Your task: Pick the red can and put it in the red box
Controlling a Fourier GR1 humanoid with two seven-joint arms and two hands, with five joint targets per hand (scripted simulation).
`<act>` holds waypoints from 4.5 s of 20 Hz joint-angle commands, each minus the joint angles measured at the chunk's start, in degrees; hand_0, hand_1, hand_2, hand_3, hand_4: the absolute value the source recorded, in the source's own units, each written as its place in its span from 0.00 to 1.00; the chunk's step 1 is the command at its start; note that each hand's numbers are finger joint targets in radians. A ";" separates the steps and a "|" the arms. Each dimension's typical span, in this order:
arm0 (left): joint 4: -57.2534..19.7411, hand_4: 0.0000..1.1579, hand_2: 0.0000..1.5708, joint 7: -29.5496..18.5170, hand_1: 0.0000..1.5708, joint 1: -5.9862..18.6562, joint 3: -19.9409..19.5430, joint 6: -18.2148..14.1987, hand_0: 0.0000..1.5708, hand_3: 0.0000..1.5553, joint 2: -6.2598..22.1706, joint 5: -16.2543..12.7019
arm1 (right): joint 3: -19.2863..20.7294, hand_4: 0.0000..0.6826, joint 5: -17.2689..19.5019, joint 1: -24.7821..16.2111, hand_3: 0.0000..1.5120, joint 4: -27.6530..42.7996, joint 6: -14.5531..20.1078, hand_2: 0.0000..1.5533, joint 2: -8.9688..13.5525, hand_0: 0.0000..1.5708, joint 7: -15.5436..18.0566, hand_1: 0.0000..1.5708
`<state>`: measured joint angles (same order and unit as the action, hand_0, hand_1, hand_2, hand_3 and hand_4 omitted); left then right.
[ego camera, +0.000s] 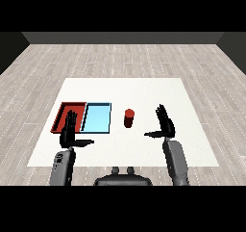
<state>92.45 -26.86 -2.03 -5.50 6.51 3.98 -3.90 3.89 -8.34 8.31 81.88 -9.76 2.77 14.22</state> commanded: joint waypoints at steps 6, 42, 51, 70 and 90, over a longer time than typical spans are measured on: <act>-5.21 0.00 0.00 -5.35 0.00 0.77 1.42 -0.79 0.00 0.00 -1.86 2.69 | -2.01 0.00 -1.03 4.40 0.00 -7.11 0.73 0.00 -2.71 0.00 1.24 0.00; 3.41 0.00 0.00 0.20 0.00 -3.12 -1.60 2.00 0.00 0.00 -0.05 -2.93 | -18.49 0.00 -18.27 22.55 0.00 -43.22 12.84 0.00 -2.77 0.00 21.01 0.00; 4.54 0.00 0.00 2.95 0.00 -1.75 -1.49 1.51 0.00 0.00 -0.34 -3.87 | -20.75 0.00 -21.30 26.60 0.00 -48.93 13.61 0.00 -2.77 0.00 22.64 0.00; 0.77 0.00 0.00 -0.41 0.00 -1.34 -2.71 2.24 0.00 0.00 0.88 -2.89 | -29.03 0.00 -33.74 35.38 0.00 -60.17 12.85 0.00 -2.77 0.00 24.81 0.00; 0.51 0.00 0.00 0.80 0.00 0.87 -2.08 -0.02 0.00 0.00 -0.78 -2.24 | -44.38 0.78 -39.88 45.70 0.93 -64.79 38.19 0.94 -2.77 0.94 7.00 0.94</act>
<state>94.64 -26.19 -3.18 -8.09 7.62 3.76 -7.23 -37.89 -48.10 51.59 17.76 24.83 0.01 25.55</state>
